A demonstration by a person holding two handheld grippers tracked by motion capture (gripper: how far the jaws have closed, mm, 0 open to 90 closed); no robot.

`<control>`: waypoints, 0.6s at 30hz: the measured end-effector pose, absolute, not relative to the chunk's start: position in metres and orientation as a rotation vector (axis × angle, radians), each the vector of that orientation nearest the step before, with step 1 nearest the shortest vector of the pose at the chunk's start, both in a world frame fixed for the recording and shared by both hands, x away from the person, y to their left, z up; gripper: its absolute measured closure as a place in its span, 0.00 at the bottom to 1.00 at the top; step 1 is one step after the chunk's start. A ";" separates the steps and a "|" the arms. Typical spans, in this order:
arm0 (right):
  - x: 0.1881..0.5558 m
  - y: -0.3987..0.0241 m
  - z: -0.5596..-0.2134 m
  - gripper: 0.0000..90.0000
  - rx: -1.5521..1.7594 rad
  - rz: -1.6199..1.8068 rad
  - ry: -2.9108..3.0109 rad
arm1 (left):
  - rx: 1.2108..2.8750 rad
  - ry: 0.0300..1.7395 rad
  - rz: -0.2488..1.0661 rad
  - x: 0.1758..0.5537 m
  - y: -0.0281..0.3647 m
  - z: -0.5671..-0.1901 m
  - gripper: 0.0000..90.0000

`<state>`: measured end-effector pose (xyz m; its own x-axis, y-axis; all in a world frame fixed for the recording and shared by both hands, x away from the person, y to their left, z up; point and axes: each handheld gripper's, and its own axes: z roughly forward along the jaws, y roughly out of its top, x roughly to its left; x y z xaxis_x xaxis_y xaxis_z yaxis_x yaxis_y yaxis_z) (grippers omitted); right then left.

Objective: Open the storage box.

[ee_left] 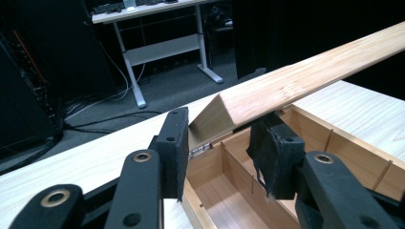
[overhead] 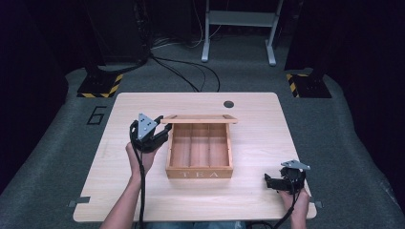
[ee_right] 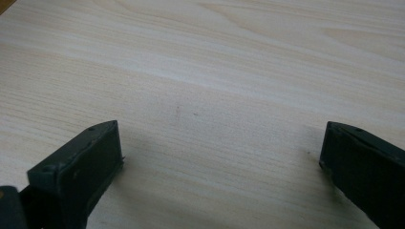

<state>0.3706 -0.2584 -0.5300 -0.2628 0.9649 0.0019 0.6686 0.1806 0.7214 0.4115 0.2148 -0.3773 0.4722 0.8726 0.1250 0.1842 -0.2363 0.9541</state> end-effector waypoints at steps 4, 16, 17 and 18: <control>0.371 -0.258 -0.530 0.00 1.533 0.856 2.003 | 1.713 0.912 0.838 0.415 0.217 -0.374 0.67; 0.371 -0.258 -0.530 0.00 1.535 0.856 2.001 | 1.731 0.909 0.831 0.425 0.218 -0.364 0.68; 0.371 -0.258 -0.530 0.00 1.536 0.856 2.001 | 1.726 0.913 0.828 0.426 0.218 -0.363 0.69; 0.371 -0.258 -0.530 0.00 1.534 0.856 2.002 | 1.732 0.913 0.822 0.427 0.218 -0.362 0.69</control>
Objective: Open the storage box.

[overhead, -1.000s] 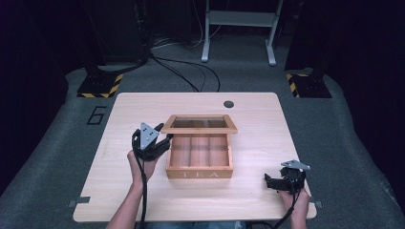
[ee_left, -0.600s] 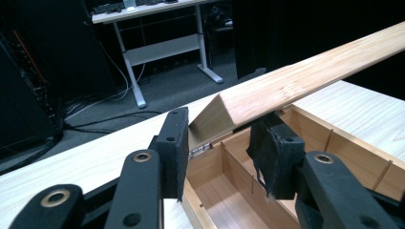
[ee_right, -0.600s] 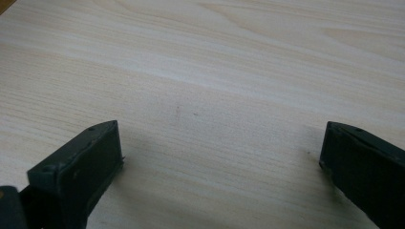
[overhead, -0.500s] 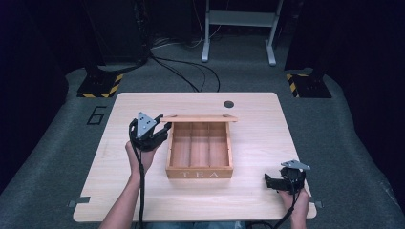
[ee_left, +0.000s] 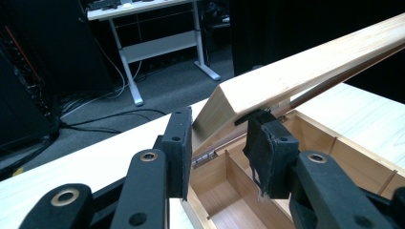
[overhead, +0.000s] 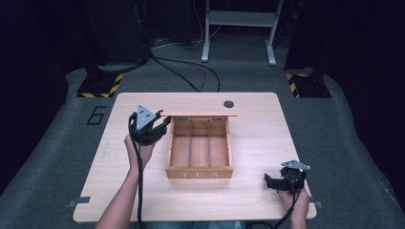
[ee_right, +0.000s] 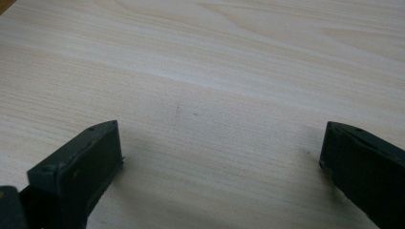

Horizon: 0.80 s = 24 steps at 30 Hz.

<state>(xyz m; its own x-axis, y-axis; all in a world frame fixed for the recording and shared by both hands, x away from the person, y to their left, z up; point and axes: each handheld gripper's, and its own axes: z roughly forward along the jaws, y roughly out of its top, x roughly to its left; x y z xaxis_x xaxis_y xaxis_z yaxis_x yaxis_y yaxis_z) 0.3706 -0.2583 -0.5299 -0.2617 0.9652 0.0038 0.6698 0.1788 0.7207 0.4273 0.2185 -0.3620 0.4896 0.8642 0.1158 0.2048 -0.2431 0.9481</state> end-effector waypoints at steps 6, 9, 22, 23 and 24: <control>0.371 -0.258 -0.530 0.00 1.534 0.856 2.002 | 1.733 0.919 0.793 0.435 0.220 -0.356 0.69; 0.371 -0.258 -0.530 0.00 1.535 0.855 2.001 | 1.738 0.920 0.785 0.438 0.221 -0.353 0.69; 0.371 -0.259 -0.530 0.00 1.534 0.855 2.008 | 1.743 0.917 0.795 0.445 0.220 -0.348 0.70; 0.371 -0.259 -0.530 0.00 1.534 0.855 2.008 | 1.741 0.917 0.795 0.446 0.220 -0.348 0.70; 0.371 -0.259 -0.530 0.00 1.534 0.855 2.008 | 1.741 0.918 0.794 0.446 0.220 -0.348 0.70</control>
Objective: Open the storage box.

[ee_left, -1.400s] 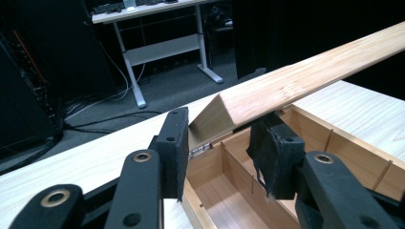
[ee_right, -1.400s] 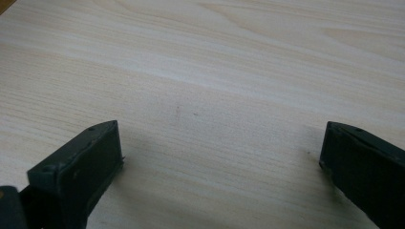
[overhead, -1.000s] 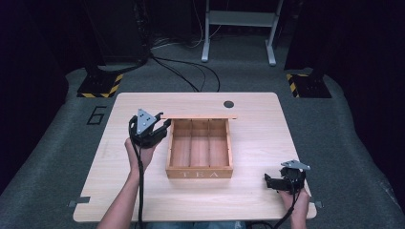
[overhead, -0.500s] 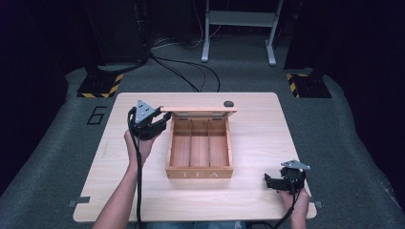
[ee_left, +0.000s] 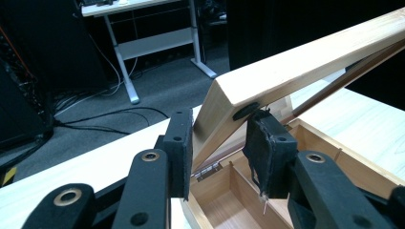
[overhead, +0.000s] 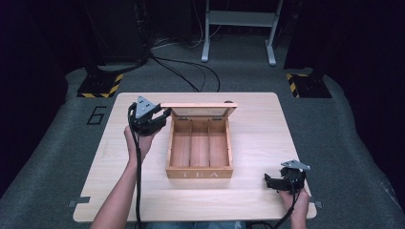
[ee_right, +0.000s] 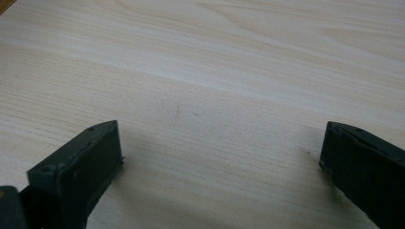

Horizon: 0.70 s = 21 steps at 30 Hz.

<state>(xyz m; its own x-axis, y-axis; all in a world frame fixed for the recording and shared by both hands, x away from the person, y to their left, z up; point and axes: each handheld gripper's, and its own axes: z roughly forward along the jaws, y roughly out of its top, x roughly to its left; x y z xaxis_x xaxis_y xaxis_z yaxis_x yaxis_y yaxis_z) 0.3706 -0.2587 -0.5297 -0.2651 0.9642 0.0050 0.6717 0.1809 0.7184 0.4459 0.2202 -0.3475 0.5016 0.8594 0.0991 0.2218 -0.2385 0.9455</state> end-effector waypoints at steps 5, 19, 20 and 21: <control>0.371 -0.259 -0.530 0.00 1.534 0.855 2.008 | 1.745 0.923 0.788 0.447 0.220 -0.346 0.70; 0.371 -0.259 -0.530 0.00 1.534 0.855 2.008 | 1.744 0.921 0.788 0.447 0.220 -0.347 0.70; 0.371 -0.259 -0.530 0.00 1.534 0.855 2.008 | 1.744 0.921 0.788 0.447 0.220 -0.347 0.70; 0.371 -0.259 -0.530 0.00 1.534 0.855 2.008 | 1.743 0.920 0.788 0.447 0.220 -0.347 0.70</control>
